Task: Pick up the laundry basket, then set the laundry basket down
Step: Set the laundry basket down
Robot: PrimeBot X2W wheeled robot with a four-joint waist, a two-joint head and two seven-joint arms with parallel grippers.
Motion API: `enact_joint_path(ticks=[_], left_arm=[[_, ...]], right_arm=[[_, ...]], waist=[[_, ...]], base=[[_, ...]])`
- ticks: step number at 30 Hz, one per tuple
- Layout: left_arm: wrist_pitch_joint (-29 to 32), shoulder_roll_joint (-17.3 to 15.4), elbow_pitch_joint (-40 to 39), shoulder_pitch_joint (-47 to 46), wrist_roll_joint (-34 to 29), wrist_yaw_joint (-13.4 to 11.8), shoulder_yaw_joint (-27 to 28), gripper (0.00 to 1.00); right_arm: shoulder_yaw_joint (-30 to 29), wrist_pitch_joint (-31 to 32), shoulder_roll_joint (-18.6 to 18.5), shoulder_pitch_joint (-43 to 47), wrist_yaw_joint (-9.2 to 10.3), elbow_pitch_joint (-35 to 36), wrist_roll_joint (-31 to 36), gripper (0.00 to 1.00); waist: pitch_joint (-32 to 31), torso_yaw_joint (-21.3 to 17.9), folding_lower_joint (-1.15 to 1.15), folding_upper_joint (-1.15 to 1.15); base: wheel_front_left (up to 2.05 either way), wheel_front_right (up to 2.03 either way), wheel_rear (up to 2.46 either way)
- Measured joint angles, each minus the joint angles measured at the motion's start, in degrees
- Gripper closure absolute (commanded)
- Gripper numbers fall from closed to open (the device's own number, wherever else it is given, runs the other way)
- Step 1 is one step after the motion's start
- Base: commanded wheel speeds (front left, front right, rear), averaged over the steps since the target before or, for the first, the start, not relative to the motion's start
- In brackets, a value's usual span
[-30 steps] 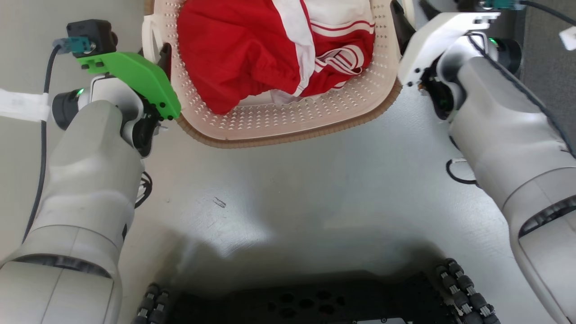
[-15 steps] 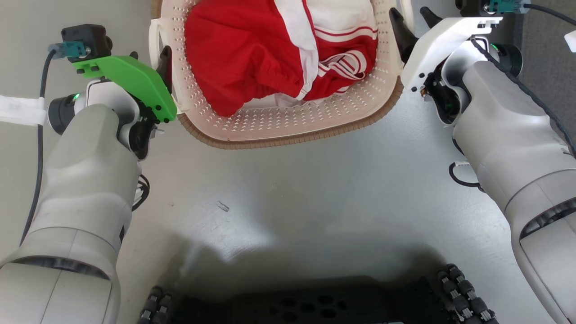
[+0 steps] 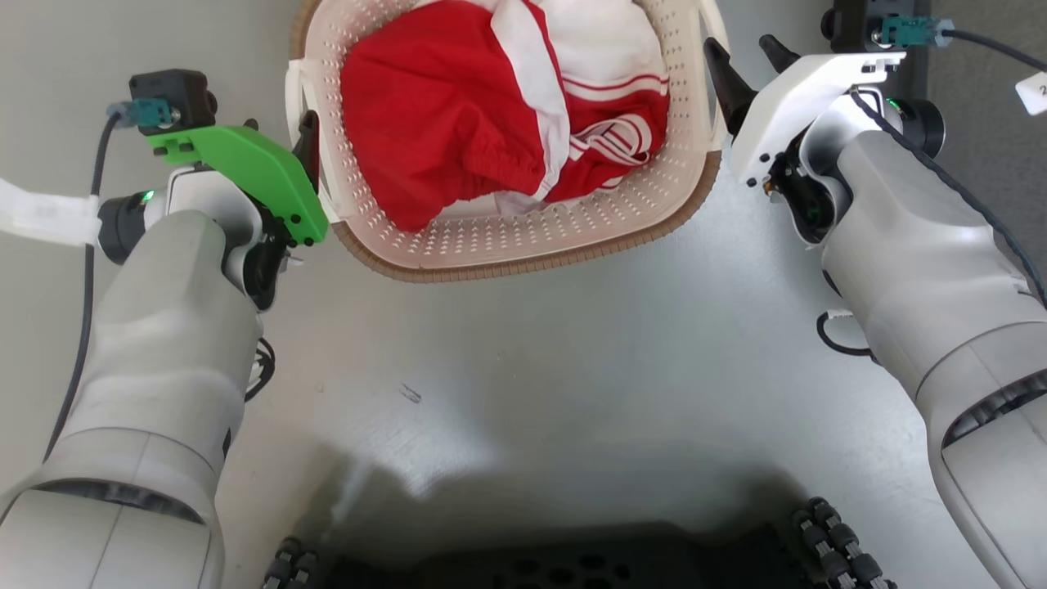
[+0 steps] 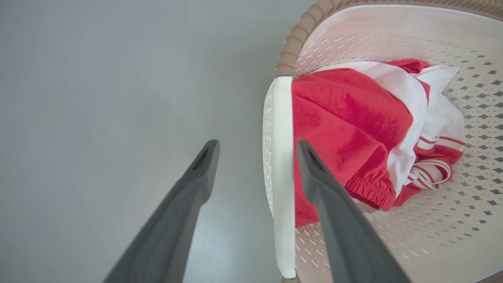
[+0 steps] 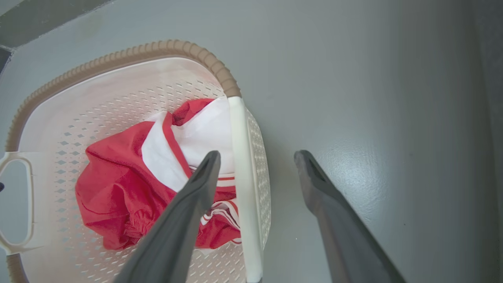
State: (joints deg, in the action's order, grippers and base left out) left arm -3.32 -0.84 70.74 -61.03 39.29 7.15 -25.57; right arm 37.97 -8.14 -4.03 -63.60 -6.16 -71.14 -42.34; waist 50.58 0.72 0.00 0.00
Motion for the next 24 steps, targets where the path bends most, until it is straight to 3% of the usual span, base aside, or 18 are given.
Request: enact_joint_path(ticks=[24], left_arm=[[-10.8,-0.5,-4.7,8.1,-1.0,0.0,-3.4,0.00]], right_arm=[[-0.9,-6.3,0.0,8.6,-0.40,4.2,-0.2,0.00]], waist=[[-13.5,-0.3,0.00,0.00]], base=[[0.00,0.00,0.00]])
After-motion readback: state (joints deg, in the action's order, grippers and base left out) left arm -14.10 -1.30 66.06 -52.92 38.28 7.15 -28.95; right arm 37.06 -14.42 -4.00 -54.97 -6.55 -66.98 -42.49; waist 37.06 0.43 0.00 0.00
